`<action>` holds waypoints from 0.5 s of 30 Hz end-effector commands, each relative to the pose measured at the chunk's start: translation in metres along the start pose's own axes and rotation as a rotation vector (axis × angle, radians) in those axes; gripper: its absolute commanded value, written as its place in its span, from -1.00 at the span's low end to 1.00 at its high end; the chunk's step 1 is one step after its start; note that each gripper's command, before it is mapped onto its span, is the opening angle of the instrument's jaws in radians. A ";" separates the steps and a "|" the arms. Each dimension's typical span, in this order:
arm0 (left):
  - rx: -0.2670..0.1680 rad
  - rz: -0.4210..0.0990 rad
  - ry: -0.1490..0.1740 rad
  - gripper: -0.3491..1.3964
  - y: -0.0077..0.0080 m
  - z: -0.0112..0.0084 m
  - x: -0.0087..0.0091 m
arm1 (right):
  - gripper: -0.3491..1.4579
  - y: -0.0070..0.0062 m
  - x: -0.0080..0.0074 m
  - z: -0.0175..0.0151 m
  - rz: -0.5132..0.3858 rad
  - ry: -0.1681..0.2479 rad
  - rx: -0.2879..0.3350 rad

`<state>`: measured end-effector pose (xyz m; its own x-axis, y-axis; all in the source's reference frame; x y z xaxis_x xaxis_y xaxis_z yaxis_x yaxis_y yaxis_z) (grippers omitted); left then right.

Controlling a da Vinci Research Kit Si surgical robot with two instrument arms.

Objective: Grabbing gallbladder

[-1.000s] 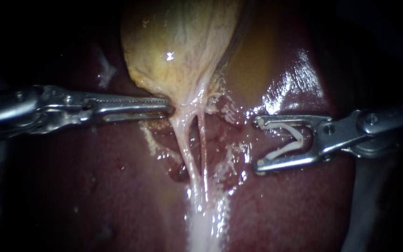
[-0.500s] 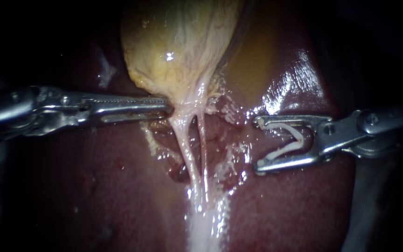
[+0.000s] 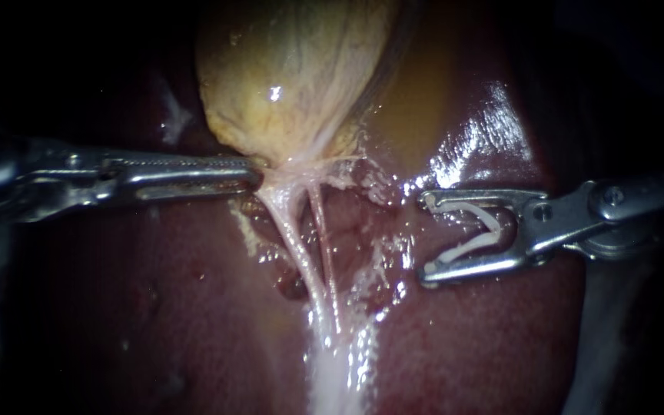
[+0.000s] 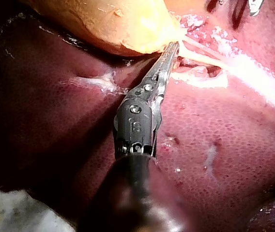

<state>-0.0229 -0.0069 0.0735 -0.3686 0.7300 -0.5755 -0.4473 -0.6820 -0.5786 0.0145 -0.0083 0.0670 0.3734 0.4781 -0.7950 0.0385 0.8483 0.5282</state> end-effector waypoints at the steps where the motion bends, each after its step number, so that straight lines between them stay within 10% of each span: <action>1: -0.004 0.000 0.006 -1.00 0.0003 -0.0002 0.0003 | -0.07 0.0000 0.0000 0.0000 0.000 0.000 0.000; 15: -0.007 -0.009 0.023 -1.00 0.0016 -0.0012 0.0015 | -0.07 0.0001 -0.0001 0.0000 0.000 0.000 -0.001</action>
<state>-0.0232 -0.0070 0.0710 -0.3458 0.7356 -0.5825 -0.4448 -0.6751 -0.5885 0.0144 -0.0082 0.0671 0.3735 0.4783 -0.7948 0.0378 0.8483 0.5282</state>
